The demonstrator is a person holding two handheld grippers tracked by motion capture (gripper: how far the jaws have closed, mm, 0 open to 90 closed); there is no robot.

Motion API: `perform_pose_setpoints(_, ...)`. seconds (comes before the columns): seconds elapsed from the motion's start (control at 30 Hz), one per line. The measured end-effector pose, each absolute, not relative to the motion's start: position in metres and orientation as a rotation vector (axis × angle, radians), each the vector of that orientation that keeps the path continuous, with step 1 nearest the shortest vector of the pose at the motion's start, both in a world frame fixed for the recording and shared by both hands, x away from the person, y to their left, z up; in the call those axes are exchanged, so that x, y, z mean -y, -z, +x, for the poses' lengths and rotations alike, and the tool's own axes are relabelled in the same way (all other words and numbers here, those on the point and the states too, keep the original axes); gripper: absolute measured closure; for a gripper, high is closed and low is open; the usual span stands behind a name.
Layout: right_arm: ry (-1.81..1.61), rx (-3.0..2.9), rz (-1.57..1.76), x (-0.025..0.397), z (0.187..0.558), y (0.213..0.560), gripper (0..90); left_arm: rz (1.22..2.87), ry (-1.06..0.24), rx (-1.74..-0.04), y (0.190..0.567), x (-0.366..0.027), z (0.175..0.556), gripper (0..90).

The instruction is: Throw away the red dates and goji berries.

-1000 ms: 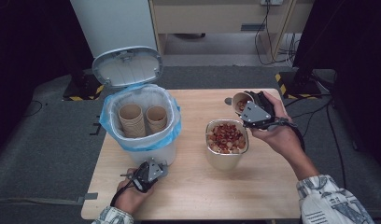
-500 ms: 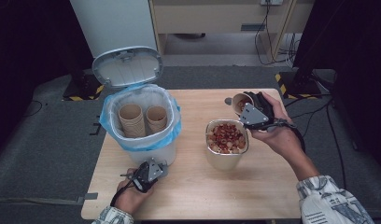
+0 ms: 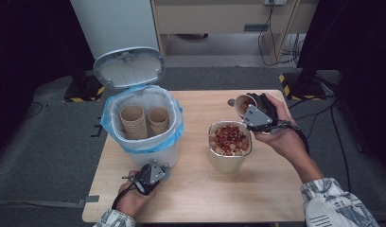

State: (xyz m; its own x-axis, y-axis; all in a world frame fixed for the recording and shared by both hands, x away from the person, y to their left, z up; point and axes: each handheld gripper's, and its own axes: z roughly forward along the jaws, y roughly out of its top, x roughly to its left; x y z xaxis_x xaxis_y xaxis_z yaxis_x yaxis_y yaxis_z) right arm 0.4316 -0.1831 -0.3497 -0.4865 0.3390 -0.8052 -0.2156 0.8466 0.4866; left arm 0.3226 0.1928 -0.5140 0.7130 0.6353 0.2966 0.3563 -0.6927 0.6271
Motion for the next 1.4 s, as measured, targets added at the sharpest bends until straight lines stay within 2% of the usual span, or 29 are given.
perform_pose_setpoints(0.6,-0.634,-1.973,0.053,0.182,0.427,0.346,31.3,2.377,-0.684,-0.754,0.514,-0.193,0.323,89.7)
perform_pose_setpoints(1.4,-0.263,-1.915,-0.212,0.161,0.417,0.349,31.5,2.371,-0.683,-0.758,0.514,-0.193,0.323,89.6)
